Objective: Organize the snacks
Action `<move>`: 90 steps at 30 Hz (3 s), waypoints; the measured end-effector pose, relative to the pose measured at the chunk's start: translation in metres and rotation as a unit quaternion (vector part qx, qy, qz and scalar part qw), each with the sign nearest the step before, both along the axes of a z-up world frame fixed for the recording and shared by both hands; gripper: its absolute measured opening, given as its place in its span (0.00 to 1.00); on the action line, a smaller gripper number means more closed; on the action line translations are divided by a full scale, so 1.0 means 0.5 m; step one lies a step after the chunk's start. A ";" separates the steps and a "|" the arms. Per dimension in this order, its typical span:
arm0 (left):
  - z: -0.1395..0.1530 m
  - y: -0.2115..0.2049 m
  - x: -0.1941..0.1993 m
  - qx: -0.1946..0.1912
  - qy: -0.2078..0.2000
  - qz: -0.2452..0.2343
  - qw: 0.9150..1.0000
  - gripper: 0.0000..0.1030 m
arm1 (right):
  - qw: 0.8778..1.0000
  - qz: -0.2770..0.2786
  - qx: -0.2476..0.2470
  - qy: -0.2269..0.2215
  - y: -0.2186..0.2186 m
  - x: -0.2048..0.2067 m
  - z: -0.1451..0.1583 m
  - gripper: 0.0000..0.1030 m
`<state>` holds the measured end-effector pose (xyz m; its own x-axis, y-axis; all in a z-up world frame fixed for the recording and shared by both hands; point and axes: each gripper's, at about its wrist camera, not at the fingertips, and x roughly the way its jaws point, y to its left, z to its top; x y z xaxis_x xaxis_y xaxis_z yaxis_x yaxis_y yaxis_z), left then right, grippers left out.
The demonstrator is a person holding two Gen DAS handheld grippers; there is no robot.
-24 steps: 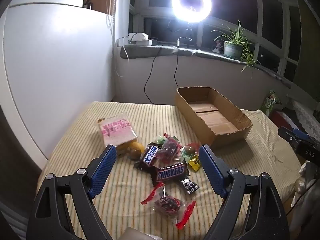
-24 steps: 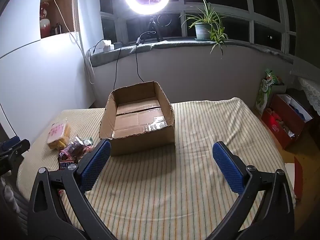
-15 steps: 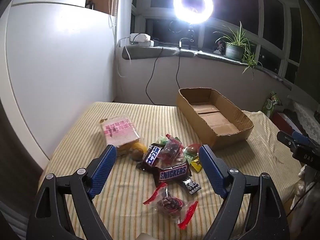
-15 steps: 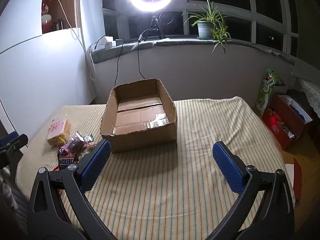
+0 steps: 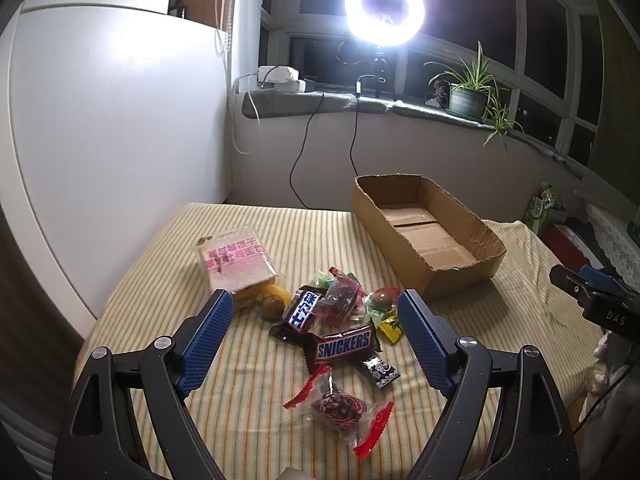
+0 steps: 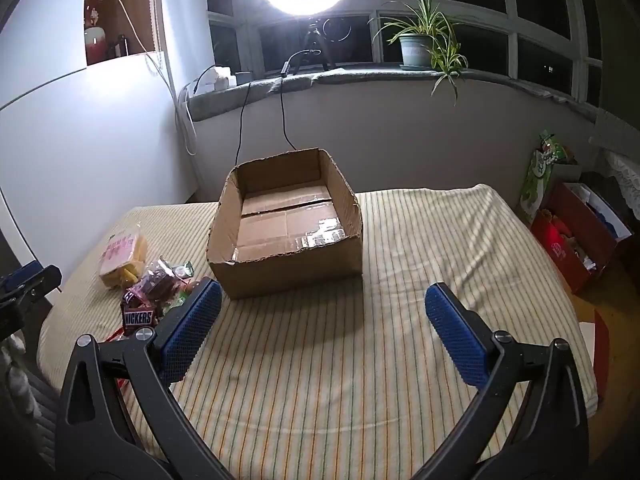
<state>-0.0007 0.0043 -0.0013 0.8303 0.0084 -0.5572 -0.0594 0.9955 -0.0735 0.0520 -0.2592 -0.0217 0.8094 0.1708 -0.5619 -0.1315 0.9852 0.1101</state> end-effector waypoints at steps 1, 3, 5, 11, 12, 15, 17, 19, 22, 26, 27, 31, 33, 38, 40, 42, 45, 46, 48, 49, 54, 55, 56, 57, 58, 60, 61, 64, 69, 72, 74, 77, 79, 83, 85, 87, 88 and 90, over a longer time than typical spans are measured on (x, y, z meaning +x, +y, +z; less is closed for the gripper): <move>0.000 0.000 0.000 0.000 0.000 -0.001 1.000 0.82 | 1.000 0.000 0.001 0.000 0.000 0.000 0.000 1.00; 0.002 -0.002 0.000 0.001 0.000 0.000 1.000 0.82 | 1.000 0.000 0.000 0.000 0.000 -0.001 -0.001 1.00; 0.002 -0.003 -0.001 0.001 0.000 0.000 1.000 0.82 | 1.000 0.000 0.000 0.000 0.000 -0.001 -0.001 1.00; 0.002 -0.003 -0.001 0.000 0.000 0.000 1.000 0.82 | 1.000 0.002 0.000 0.001 0.004 -0.003 -0.001 1.00; 0.002 -0.003 -0.001 0.001 0.000 0.000 1.000 0.82 | 1.000 0.001 0.001 0.001 0.003 -0.003 0.000 1.00; 0.003 -0.003 -0.001 0.000 0.000 0.000 1.000 0.82 | 1.000 0.002 0.000 0.001 0.004 -0.002 0.000 1.00; 0.003 -0.003 -0.001 0.000 -0.001 -0.001 1.000 0.82 | 1.000 0.002 -0.001 0.001 0.004 -0.002 0.000 1.00; 0.003 -0.004 -0.002 0.000 -0.001 -0.001 1.000 0.82 | 1.000 0.002 0.001 0.001 0.004 -0.003 0.001 1.00; 0.004 -0.005 -0.001 0.000 -0.001 -0.003 1.000 0.82 | 1.000 0.003 0.000 0.001 0.005 -0.003 0.001 1.00; 0.006 -0.003 -0.002 -0.001 -0.003 -0.003 1.000 0.82 | 1.000 0.002 0.000 0.001 0.004 -0.003 0.002 1.00; 0.006 -0.003 -0.002 -0.001 -0.003 -0.003 1.000 0.82 | 1.000 0.002 0.000 0.002 0.004 -0.003 0.002 1.00; 0.006 -0.003 -0.002 -0.001 -0.003 -0.003 1.000 0.82 | 1.000 0.002 0.000 0.001 0.006 -0.003 0.002 1.00; 0.005 -0.003 -0.003 -0.001 -0.003 -0.003 1.000 0.82 | 1.000 0.003 0.000 0.001 0.006 -0.003 0.003 1.00; 0.005 -0.004 -0.002 -0.001 -0.004 -0.003 1.000 0.82 | 1.000 0.002 0.001 0.001 0.006 -0.003 0.002 1.00; 0.005 -0.004 -0.002 -0.001 -0.003 -0.003 1.000 0.82 | 1.000 0.003 0.001 0.001 0.006 -0.003 0.002 1.00; 0.005 -0.004 -0.002 -0.001 -0.004 -0.003 1.000 0.82 | 1.000 0.004 0.001 0.002 0.007 -0.003 0.003 1.00; 0.005 -0.004 -0.002 -0.001 -0.004 -0.003 1.000 0.82 | 1.000 0.004 0.002 0.001 0.010 -0.002 0.004 1.00; 0.005 -0.004 -0.002 -0.001 -0.004 -0.003 1.000 0.82 | 1.000 0.004 0.002 0.002 0.009 -0.002 0.004 1.00; 0.006 -0.006 -0.002 0.000 -0.004 -0.004 1.000 0.82 | 1.000 0.006 0.002 0.002 0.013 -0.002 0.007 1.00; 0.006 -0.007 -0.001 0.000 -0.004 -0.005 1.000 0.82 | 1.000 0.007 0.002 0.002 0.015 -0.002 0.008 1.00; 0.004 -0.010 0.000 0.000 -0.003 -0.007 1.000 0.82 | 1.000 0.011 0.006 0.003 0.019 -0.002 0.010 1.00; 0.004 -0.010 0.001 0.000 -0.002 -0.007 1.000 0.82 | 1.000 0.012 0.006 0.003 0.019 -0.001 0.010 1.00; 0.003 -0.011 0.001 0.000 -0.002 -0.007 1.000 0.82 | 1.000 0.013 0.007 0.003 0.013 -0.001 0.005 1.00; 0.003 -0.011 0.001 -0.001 -0.002 -0.008 1.000 0.82 | 1.000 0.014 0.007 0.004 0.014 -0.001 0.005 1.00; 0.002 -0.011 0.001 -0.001 -0.002 -0.008 1.000 0.82 | 1.000 0.014 0.008 0.004 0.014 0.000 0.004 1.00; 0.002 -0.011 0.000 -0.001 -0.002 -0.008 1.000 0.82 | 1.000 0.016 0.009 0.005 0.011 0.000 0.001 1.00; 0.002 -0.011 0.000 -0.001 -0.002 -0.008 1.000 0.82 | 1.000 0.016 0.009 0.005 0.012 0.001 0.000 1.00; 0.001 -0.011 0.001 -0.001 -0.002 -0.008 1.000 0.82 | 1.000 0.019 0.012 0.006 0.008 0.001 -0.002 1.00; 0.001 -0.011 0.000 -0.001 -0.002 -0.008 1.000 0.82 | 1.000 0.026 0.015 0.008 0.009 0.001 -0.006 1.00; -0.004 -0.005 -0.003 -0.006 0.000 -0.010 1.000 0.82 | 0.999 0.033 0.018 0.010 0.013 0.001 -0.009 0.97; -0.012 0.004 -0.007 -0.010 0.005 -0.009 1.000 0.81 | 0.999 0.044 0.024 0.013 0.016 0.001 -0.013 0.95; -0.029 0.020 -0.019 -0.009 0.016 -0.004 1.000 0.81 | 0.997 0.066 0.032 0.021 0.027 0.000 -0.021 0.89; -0.042 0.034 -0.026 -0.020 0.028 -0.004 0.999 0.79 | 0.996 0.085 0.033 0.026 0.039 -0.002 -0.029 0.88; -0.078 0.055 -0.047 -0.051 0.061 -0.008 0.997 0.74 | 0.991 0.119 0.036 0.041 0.067 -0.003 -0.049 0.84; -0.101 0.052 -0.059 -0.066 0.081 -0.019 0.994 0.70 | 0.988 0.139 0.037 0.051 0.085 -0.002 -0.058 0.83; -0.118 0.047 -0.064 -0.081 0.098 -0.030 0.991 0.69 | 0.984 0.161 0.037 0.060 0.107 -0.001 -0.067 0.81; -0.128 0.042 -0.066 -0.090 0.107 -0.036 0.990 0.69 | 0.981 0.177 0.037 0.068 0.121 0.002 -0.072 0.79; -0.143 0.032 -0.064 -0.102 0.119 -0.045 0.987 0.67 | 0.976 0.198 0.037 0.079 0.142 0.005 -0.081 0.77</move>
<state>-0.0325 0.0205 -0.0726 0.6688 -0.1915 -0.7184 -0.0115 0.9635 -0.2675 0.0546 -0.1881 -0.0620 0.5766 0.4972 -0.6483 -0.4757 0.8494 0.2284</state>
